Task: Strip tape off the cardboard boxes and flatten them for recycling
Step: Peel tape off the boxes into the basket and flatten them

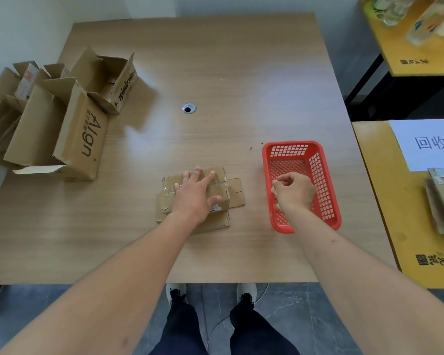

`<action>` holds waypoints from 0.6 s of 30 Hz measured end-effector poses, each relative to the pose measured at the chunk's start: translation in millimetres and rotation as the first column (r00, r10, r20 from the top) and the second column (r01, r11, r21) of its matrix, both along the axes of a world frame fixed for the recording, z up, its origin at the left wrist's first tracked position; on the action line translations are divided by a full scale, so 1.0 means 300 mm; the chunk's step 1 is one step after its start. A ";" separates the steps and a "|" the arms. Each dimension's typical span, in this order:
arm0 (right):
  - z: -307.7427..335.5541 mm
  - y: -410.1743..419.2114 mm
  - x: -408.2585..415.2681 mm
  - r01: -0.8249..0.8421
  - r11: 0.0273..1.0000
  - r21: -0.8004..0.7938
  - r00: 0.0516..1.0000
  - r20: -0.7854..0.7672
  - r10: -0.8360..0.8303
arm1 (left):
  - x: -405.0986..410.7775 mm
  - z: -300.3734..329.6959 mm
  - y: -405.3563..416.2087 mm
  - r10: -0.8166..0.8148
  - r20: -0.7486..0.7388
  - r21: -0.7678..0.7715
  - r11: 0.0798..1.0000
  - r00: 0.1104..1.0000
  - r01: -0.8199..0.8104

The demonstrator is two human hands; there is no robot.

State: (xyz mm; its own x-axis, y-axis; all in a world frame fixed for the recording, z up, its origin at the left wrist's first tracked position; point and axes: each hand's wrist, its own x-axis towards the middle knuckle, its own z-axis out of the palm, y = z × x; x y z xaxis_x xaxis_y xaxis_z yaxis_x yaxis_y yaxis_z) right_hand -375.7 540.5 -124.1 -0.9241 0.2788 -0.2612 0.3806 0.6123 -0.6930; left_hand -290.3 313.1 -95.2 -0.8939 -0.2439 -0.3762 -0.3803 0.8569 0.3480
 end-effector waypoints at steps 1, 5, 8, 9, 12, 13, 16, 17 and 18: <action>-0.027 0.012 0.005 0.007 1.000 0.006 1.000 0.006 -0.007 | 0.000 -0.001 0.002 0.005 -0.003 0.002 1.000 1.000 -0.005; -0.037 0.029 0.028 -0.059 0.989 0.134 0.996 0.069 0.050 | -0.005 -0.008 0.011 0.028 -0.014 0.024 0.999 1.000 -0.028; -0.023 0.020 0.044 -0.102 0.976 0.194 0.994 0.067 0.091 | -0.007 -0.015 0.011 0.031 -0.018 0.038 0.999 0.999 -0.031; -0.022 0.014 0.044 -0.143 0.971 0.190 0.990 0.019 0.142 | -0.007 -0.016 0.011 0.027 -0.018 0.039 0.999 0.999 -0.026; -0.010 -0.036 0.050 -0.315 0.936 0.156 0.934 -0.123 0.334 | -0.003 -0.017 0.008 -0.005 -0.009 0.029 1.000 1.000 0.005; -0.005 -0.063 0.051 -0.370 0.922 0.115 0.913 -0.142 0.383 | -0.002 -0.016 0.007 -0.014 -0.007 0.029 0.999 1.000 0.014; 0.002 -0.147 0.060 -0.461 0.886 0.049 0.878 -0.118 0.463 | 0.000 -0.013 0.005 -0.019 -0.004 0.036 0.999 1.000 0.019; 0.000 -0.164 0.060 -0.437 0.896 0.072 0.890 -0.110 0.443 | 0.000 -0.013 0.005 -0.017 -0.002 0.036 0.999 1.000 0.018; -0.002 -0.171 0.057 -0.389 0.916 0.098 0.911 -0.105 0.398 | 0.001 -0.013 0.005 -0.017 0.002 0.036 0.999 1.000 0.017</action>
State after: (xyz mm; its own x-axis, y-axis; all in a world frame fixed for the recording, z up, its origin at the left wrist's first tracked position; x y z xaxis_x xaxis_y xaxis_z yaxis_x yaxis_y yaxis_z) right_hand -358.6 489.2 -124.7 -0.9859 -0.0999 -0.1341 0.0150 0.7461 -0.6656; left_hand -290.0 314.7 -99.1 -0.8970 -0.2154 -0.3860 -0.3667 0.8502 0.3778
